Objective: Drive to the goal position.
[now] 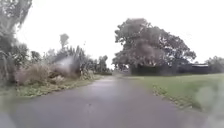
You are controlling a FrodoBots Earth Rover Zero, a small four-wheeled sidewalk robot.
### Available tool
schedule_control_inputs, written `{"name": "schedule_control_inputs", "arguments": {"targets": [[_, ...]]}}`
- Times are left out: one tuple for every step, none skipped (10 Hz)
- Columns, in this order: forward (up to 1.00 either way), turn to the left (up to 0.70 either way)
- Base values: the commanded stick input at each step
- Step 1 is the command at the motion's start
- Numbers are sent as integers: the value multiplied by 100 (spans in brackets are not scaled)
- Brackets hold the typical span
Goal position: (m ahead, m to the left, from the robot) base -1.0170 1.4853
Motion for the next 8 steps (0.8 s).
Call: {"name": "schedule_control_inputs", "arguments": {"targets": [[85, 0], [85, 0], [85, 0], [85, 0], [85, 0], [85, 0], [85, 0], [85, 0]]}}
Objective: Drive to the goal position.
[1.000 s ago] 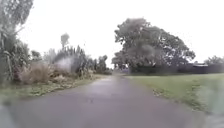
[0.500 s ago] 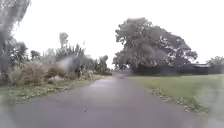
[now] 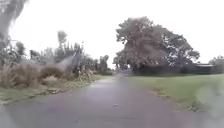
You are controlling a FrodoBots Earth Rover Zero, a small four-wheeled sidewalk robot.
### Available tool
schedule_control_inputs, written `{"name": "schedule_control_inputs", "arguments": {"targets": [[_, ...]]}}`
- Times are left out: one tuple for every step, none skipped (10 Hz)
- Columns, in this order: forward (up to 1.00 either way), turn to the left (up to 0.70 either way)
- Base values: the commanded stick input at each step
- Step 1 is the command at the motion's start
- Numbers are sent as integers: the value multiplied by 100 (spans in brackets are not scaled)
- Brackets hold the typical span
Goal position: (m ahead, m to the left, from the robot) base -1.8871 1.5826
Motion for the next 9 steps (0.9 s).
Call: {"name": "schedule_control_inputs", "arguments": {"targets": [[85, 0], [85, 0], [85, -14], [85, -7], [85, -2], [85, 0], [85, 0], [85, 0], [85, 0]]}}
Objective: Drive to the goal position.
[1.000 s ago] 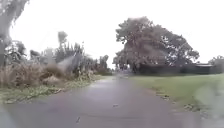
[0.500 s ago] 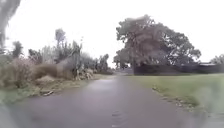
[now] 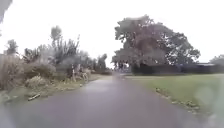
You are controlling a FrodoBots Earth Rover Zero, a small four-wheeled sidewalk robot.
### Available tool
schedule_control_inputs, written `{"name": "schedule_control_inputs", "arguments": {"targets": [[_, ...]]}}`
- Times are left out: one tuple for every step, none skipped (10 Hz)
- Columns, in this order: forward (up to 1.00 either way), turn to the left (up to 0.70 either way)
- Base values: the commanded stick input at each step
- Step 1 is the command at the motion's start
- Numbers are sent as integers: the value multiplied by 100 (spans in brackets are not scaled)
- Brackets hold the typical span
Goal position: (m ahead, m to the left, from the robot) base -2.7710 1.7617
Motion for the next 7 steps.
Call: {"name": "schedule_control_inputs", "arguments": {"targets": [[85, 0], [85, 0], [85, 0], [85, 0], [85, 0], [85, 0], [85, 0]]}}
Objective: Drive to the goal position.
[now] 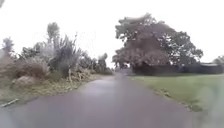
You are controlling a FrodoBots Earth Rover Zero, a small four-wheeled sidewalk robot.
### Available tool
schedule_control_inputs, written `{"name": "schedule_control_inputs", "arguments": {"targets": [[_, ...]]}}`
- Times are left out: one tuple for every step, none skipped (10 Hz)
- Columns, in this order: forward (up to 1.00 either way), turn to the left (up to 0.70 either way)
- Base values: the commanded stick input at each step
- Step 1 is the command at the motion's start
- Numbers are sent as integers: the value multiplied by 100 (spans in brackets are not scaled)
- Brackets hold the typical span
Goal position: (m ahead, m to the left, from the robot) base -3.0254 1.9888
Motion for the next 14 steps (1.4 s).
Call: {"name": "schedule_control_inputs", "arguments": {"targets": [[85, 0], [85, 0], [85, 0], [85, 0], [85, 0], [85, 0], [85, 0], [85, 0], [85, 0], [85, 0], [85, 0], [85, 0], [85, -3], [85, -10]]}}
